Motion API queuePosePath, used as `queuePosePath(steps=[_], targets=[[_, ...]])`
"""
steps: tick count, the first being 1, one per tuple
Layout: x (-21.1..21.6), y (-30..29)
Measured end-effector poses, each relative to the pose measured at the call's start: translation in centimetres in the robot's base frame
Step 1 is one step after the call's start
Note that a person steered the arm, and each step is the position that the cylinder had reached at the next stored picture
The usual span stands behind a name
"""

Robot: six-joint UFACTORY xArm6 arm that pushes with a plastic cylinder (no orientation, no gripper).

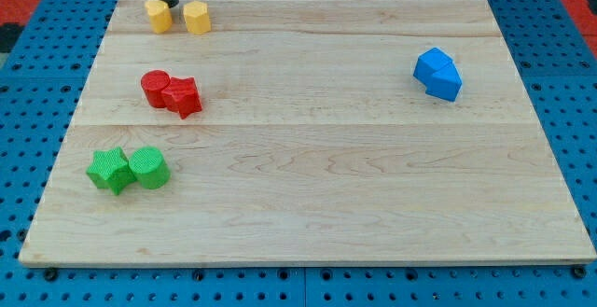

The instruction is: Push the yellow heart towards the yellow hexagon

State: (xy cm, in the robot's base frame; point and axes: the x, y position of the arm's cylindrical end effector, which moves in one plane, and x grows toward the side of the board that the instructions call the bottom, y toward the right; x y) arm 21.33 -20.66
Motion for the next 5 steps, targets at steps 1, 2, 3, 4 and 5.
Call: queuePosePath(steps=[1,2,3,4,5], targets=[[0.1,-3.7],[1.3,-6.8],[3.6,-8.4],[3.9,-4.6],[4.2,-5.0]])
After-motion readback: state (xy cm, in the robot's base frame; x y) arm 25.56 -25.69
